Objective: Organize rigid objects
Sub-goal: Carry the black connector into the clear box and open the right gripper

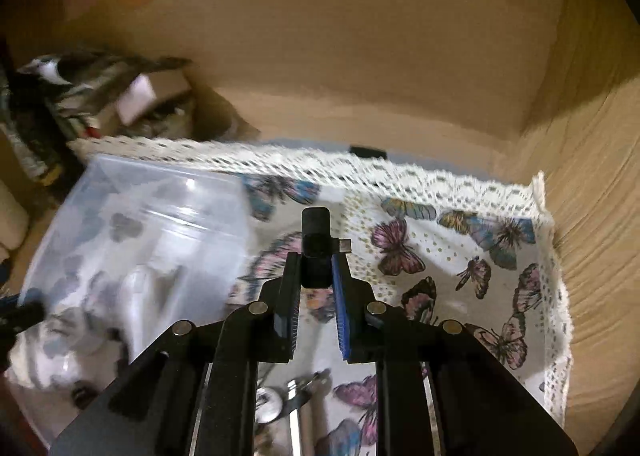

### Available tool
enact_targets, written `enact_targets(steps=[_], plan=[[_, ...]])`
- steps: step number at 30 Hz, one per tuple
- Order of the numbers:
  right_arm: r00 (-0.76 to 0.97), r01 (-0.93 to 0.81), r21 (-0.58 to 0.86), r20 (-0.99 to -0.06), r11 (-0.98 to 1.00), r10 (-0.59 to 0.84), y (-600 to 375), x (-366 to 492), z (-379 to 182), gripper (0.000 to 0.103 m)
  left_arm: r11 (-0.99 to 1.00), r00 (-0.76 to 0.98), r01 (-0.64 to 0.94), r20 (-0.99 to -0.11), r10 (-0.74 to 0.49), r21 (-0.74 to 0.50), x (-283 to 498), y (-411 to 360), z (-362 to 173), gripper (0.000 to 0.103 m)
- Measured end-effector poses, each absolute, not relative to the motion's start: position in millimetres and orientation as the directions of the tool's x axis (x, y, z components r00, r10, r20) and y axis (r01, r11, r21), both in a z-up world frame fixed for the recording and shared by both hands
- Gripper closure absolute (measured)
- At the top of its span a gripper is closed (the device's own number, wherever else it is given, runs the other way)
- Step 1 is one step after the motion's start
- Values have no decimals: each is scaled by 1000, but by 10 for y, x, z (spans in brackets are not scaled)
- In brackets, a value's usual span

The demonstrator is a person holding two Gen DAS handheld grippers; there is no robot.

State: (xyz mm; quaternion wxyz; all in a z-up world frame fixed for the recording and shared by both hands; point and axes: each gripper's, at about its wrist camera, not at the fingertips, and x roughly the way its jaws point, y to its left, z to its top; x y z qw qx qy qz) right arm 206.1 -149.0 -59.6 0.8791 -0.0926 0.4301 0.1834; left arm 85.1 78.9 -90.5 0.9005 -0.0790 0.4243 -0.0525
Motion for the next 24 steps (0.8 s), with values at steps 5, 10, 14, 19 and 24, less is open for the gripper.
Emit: enact_targets(steps=[5, 10, 14, 19, 24], plan=[[595, -453, -19, -751, 891, 287, -1381, 1858, -363, 89, 987, 639, 25, -757, -139, -160, 846, 763, -905, 91], [596, -495, -11, -732, 869, 330, -1285, 1673, -283, 89, 987, 639, 16, -758, -132, -158, 845, 753, -906, 91], [579, -533, -8, -733, 846, 358, -1147, 1583, -311, 89, 988, 640, 12, -758, -127, -156, 837, 744, -907, 91], [544, -583, -2, -744, 813, 388, -989, 1441, -357, 89, 988, 642, 9, -757, -123, -152, 829, 728, -906, 91], [483, -634, 23, -768, 773, 420, -848, 1330, -472, 89, 988, 641, 10, -757, -126, -157, 825, 724, -908, 91]])
